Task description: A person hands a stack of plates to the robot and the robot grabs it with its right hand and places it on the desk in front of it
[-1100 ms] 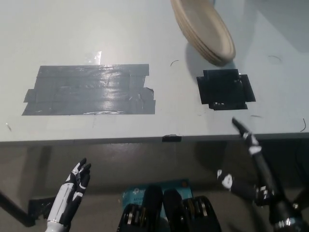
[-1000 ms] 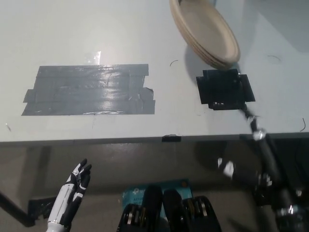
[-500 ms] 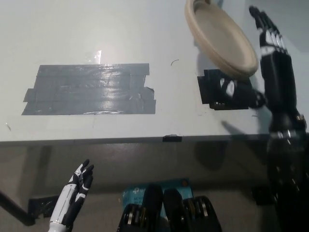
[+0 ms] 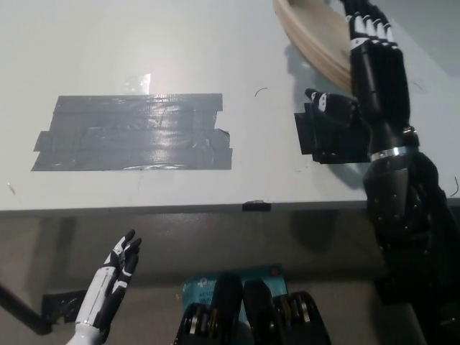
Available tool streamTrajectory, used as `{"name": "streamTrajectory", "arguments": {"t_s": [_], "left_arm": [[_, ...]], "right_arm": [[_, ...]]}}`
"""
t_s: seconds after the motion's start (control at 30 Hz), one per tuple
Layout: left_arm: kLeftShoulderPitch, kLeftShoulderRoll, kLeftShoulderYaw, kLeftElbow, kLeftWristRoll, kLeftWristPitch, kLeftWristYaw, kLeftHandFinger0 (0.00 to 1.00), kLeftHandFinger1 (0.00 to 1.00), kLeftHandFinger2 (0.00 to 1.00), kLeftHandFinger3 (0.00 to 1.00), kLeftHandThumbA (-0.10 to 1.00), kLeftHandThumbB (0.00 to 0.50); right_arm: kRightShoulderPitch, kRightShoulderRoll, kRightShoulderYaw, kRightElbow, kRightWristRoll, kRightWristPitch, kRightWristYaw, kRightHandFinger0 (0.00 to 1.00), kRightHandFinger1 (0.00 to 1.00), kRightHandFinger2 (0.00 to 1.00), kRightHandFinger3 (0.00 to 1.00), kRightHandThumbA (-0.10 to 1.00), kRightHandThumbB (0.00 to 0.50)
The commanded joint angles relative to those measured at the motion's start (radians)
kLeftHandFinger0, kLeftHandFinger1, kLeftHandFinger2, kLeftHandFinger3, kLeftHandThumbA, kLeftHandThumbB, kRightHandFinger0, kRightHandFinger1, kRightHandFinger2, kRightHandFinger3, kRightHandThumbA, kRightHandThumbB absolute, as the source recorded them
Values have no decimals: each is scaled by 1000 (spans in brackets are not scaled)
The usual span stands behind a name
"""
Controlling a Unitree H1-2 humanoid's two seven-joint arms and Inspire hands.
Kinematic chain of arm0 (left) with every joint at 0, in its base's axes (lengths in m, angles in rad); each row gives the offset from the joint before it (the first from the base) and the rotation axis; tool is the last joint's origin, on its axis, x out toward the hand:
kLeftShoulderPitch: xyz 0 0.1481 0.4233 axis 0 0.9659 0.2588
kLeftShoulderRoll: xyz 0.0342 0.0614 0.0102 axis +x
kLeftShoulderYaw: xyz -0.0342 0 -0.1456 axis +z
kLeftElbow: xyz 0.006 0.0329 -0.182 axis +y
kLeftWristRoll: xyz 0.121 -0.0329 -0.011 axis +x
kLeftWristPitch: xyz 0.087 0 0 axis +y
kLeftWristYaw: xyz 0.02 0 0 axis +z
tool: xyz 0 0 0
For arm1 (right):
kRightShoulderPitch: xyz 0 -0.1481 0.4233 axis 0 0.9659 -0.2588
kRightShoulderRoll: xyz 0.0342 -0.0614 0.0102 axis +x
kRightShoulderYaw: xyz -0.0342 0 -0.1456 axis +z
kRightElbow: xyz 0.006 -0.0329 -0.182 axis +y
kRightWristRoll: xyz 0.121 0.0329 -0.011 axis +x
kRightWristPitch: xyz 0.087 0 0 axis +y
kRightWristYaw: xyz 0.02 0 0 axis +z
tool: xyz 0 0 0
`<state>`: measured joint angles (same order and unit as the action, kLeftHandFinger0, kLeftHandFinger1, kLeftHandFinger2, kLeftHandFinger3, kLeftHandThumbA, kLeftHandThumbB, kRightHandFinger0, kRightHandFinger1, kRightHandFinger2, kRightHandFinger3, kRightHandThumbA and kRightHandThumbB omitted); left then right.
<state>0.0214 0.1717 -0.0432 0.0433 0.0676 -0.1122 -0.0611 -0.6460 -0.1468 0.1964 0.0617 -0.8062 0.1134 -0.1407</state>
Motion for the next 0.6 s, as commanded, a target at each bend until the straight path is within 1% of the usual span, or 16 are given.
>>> {"name": "streamTrajectory", "arguments": {"t_s": [0.0,0.07,0.13,0.27,0.3,0.33,0.37,0.43,0.47,0.5,0.53,0.57], "left_arm": [[-10,5,5,-28,4,-22,-4,1000,1000,1000,1000,907,243],[-9,3,4,-27,6,-18,-2,1000,1000,1000,1000,905,245],[-8,4,4,-29,10,-14,-2,1000,1000,1000,1000,907,245],[-11,6,2,-28,11,-15,-4,1000,1000,1000,1000,915,243],[-13,7,2,-28,14,-14,-4,1000,1000,1000,1000,918,244],[-14,8,2,-29,14,-11,-5,1000,1000,1000,1000,918,244],[-16,8,3,-27,12,-13,-6,1000,1000,1000,1000,916,239],[-17,7,4,-23,9,-16,-7,1000,1000,1000,1000,915,238],[-18,7,4,-21,8,-16,-7,1000,1000,1000,1000,913,238],[-18,8,4,-21,7,-16,-7,1000,1000,1000,1000,912,237],[-19,7,4,-21,4,-16,-8,1000,1000,1000,1000,910,238],[-21,7,4,-21,3,-15,-9,1000,1000,1000,1000,909,238]], "right_arm": [[-61,-29,29,22,-41,-6,12,1000,1000,1000,1000,1000,500],[-77,-44,42,52,-66,10,12,1000,1000,1000,1000,1000,493],[-97,-57,53,85,-84,28,16,1000,1000,1000,1000,1000,500],[-145,-73,57,192,-104,35,-49,1000,1000,1000,1000,991,500],[-162,-76,57,235,-123,33,-103,1000,1000,1000,1000,922,500],[-173,-78,56,261,-133,32,-139,1000,1000,1000,1000,891,493],[-187,-80,55,295,-145,28,-190,1000,1000,1000,1000,853,469],[-207,-81,51,339,-157,18,-271,1000,1000,1000,1000,819,433],[-213,-81,45,349,-150,9,-294,443,368,315,502,861,183],[-217,-81,39,355,-139,-2,-308,89,74,127,444,865,243],[-221,-81,33,362,-129,-26,-341,18,15,25,119,885,124],[-224,-81,30,367,-124,-36,-358,4,3,5,65,902,124]]}}
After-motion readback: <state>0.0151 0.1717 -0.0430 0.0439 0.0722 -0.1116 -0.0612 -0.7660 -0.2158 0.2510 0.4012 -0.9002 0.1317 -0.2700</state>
